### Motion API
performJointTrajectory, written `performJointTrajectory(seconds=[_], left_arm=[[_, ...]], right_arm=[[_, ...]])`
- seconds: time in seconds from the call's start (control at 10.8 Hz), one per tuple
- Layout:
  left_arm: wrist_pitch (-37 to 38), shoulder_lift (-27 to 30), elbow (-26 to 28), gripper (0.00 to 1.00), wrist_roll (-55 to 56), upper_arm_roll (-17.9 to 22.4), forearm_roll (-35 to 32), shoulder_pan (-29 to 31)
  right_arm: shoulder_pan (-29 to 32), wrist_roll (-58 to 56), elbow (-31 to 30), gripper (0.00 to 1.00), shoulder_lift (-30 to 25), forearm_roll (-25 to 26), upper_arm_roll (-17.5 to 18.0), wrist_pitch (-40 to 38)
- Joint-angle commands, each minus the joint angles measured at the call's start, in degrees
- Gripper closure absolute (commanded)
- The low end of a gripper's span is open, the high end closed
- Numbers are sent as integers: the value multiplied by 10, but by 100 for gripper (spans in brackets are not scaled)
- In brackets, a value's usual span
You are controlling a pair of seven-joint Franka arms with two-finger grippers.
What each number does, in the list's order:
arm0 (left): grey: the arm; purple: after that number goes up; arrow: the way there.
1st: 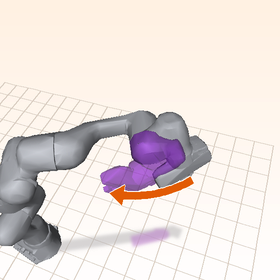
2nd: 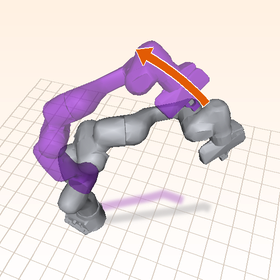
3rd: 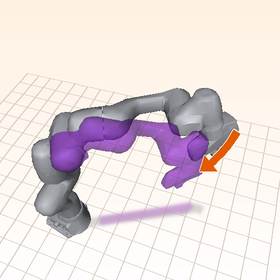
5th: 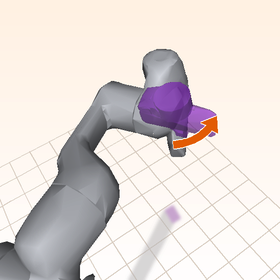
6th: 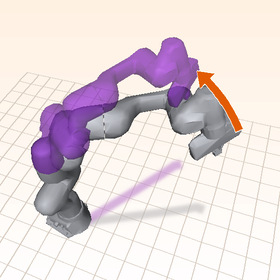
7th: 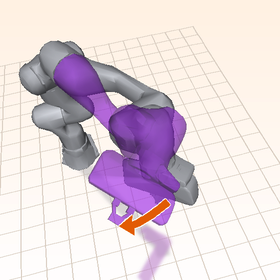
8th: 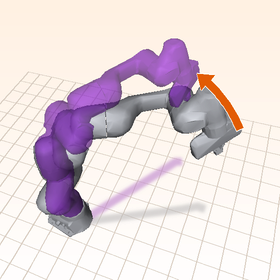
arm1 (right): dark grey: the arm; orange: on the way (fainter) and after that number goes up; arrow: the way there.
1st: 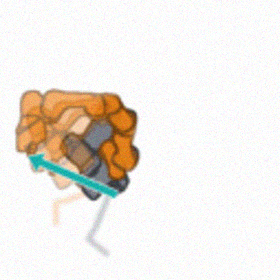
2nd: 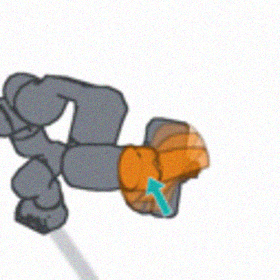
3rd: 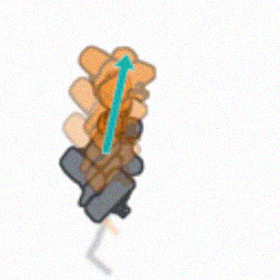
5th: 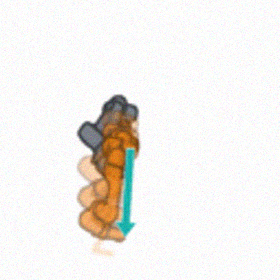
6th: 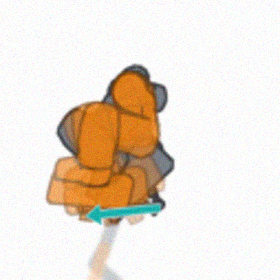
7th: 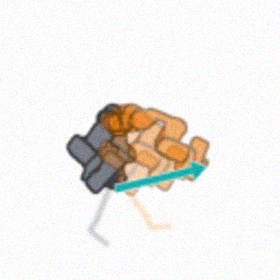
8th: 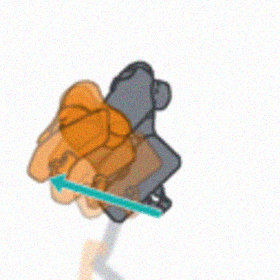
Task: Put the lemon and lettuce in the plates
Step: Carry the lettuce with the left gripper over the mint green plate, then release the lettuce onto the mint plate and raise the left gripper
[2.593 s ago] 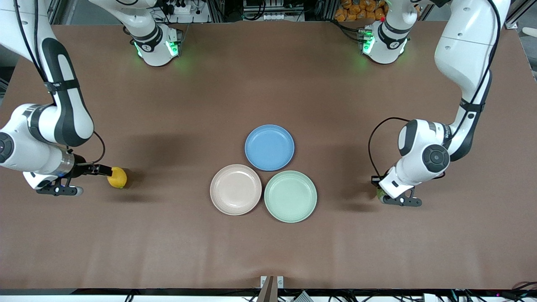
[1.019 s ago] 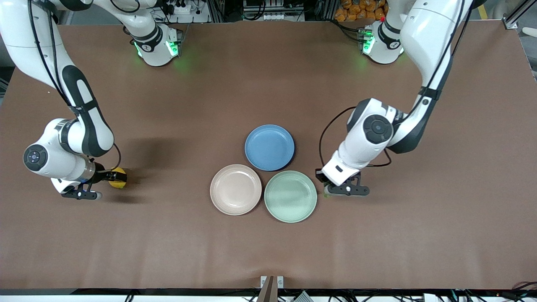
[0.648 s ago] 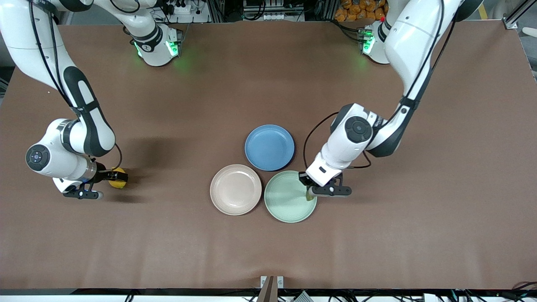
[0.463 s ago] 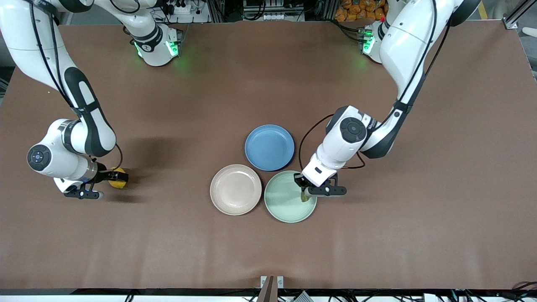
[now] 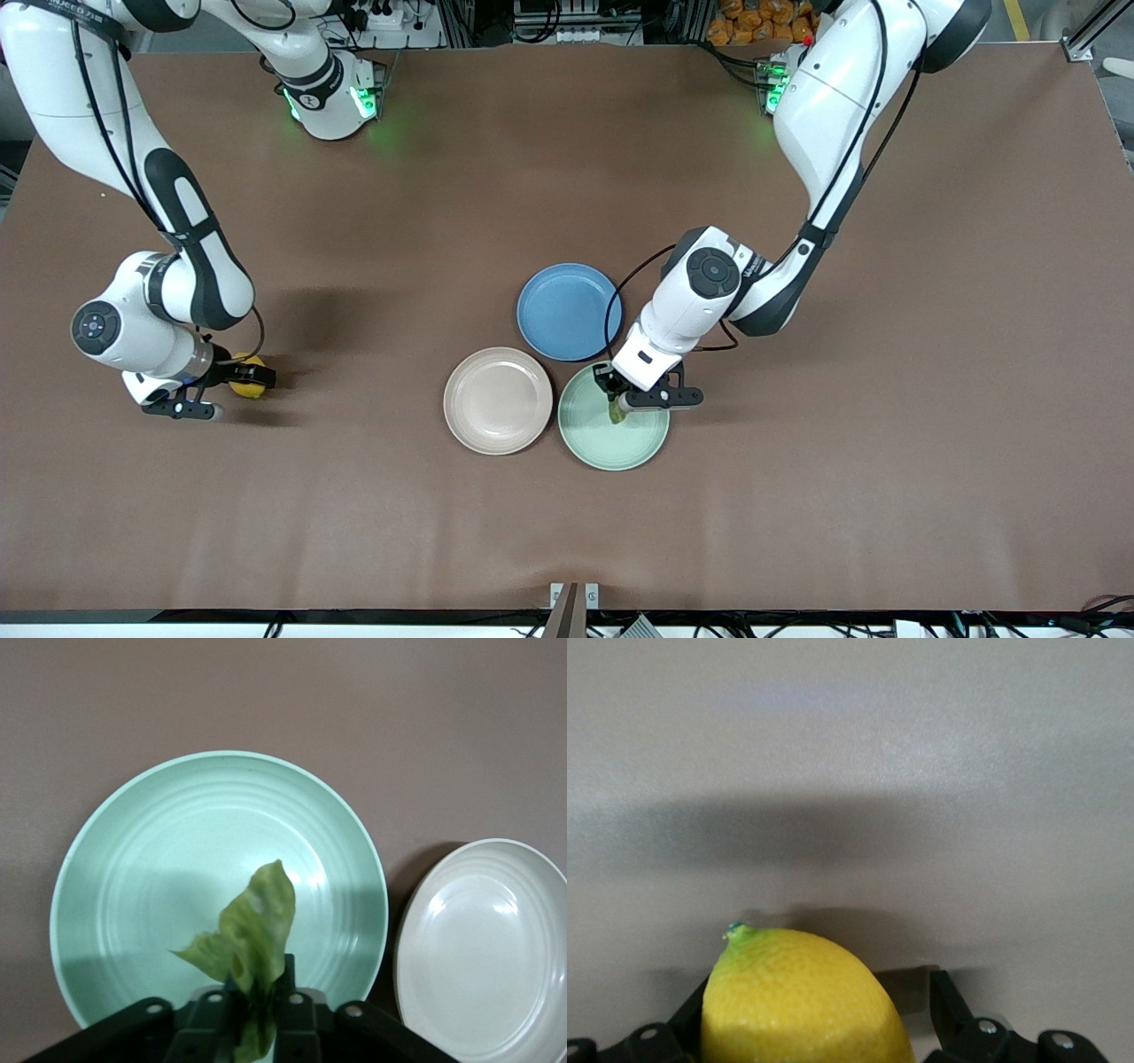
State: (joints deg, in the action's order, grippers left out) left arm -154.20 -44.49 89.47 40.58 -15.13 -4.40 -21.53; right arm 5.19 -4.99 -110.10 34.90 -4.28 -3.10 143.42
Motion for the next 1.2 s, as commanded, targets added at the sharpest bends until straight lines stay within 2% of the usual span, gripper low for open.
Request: performJointTrajectory(seconds=[0.0, 0.19, 0.46, 0.74, 1.11], left_arm=[[-12, -16, -15, 0, 13, 14, -11, -7], [-12, -11, -16, 0, 15, 26, -12, -18], [-11, 5, -18, 0, 13, 28, -13, -10], [-3, 47, -12, 0, 13, 28, -18, 16], [104, 114, -11, 0, 0, 28, -57, 58]], right_arm=[[6, -6, -11, 0, -5, -11, 6, 10], [7, -7, -11, 0, -6, -11, 6, 10], [7, -9, -11, 11, -6, -11, 7, 10], [6, -8, -11, 29, -7, -11, 6, 9], [4, -8, -9, 52, -9, -11, 6, 2]])
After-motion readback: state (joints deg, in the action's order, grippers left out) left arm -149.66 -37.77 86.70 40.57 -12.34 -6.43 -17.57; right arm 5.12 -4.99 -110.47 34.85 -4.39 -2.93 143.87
